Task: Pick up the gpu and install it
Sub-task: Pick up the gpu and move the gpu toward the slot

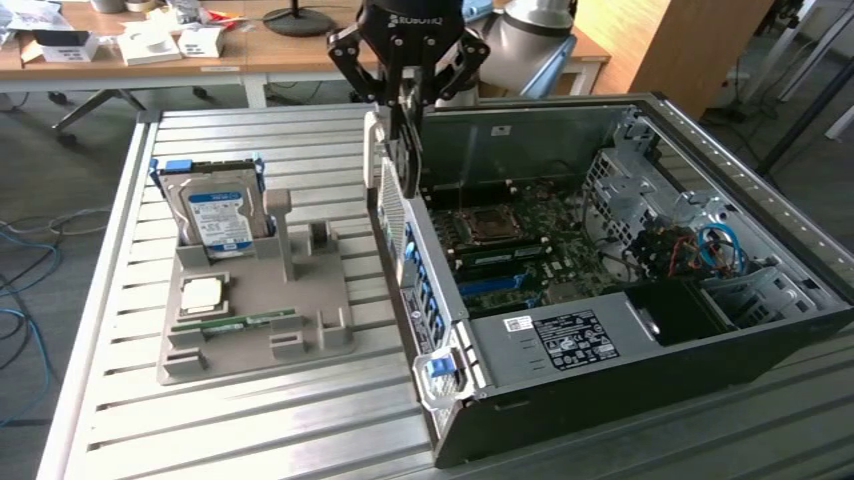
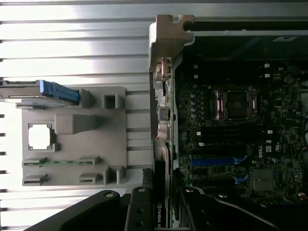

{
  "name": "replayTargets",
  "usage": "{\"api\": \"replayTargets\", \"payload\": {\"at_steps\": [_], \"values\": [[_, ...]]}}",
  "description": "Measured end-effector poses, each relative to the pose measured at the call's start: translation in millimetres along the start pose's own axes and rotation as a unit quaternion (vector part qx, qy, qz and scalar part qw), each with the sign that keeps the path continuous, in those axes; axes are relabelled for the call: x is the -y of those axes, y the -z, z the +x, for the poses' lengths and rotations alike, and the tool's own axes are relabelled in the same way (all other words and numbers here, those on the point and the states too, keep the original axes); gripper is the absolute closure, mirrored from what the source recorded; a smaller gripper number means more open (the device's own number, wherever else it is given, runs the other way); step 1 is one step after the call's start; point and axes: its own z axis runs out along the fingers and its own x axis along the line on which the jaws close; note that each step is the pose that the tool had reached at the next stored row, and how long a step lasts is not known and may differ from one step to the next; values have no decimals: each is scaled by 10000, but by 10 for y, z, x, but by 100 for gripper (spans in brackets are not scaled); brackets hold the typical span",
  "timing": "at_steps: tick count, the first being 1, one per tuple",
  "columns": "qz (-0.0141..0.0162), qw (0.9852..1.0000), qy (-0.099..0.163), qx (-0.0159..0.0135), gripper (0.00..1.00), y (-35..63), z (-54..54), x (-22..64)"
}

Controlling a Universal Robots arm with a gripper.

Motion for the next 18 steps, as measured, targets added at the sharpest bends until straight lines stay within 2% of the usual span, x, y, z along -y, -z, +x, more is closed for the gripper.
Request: {"api": "replayTargets", "payload": {"at_steps": [18], "values": [[-4,10000,0,0,74,-13,-592,-33]]}}
